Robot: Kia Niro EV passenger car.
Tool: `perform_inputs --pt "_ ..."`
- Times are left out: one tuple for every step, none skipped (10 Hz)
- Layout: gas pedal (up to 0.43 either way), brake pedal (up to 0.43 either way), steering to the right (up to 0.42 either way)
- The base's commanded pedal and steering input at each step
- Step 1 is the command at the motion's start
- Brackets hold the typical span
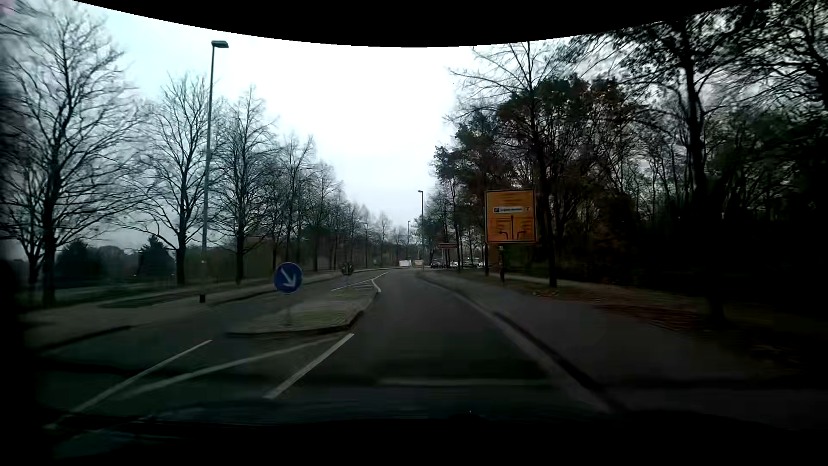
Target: Follow the waypoints while adhering to traffic rules and regulations
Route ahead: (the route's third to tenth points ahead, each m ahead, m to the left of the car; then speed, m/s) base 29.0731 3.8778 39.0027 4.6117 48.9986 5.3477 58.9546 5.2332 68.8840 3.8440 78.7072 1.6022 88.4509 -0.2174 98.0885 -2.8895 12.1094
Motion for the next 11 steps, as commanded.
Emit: perform_inputs --pt "0.098 0.0 -0.015" --pt "0.098 0.0 -0.024" --pt "0.098 0.0 -0.03" --pt "0.098 0.0 -0.036" --pt "0.11 0.0 -0.04" --pt "0.11 0.0 -0.042" --pt "0.11 0.0 -0.043" --pt "0.11 0.0 -0.046" --pt "0.11 0.0 -0.049" --pt "0.118 0.0 -0.049" --pt "0.118 0.0 -0.049"
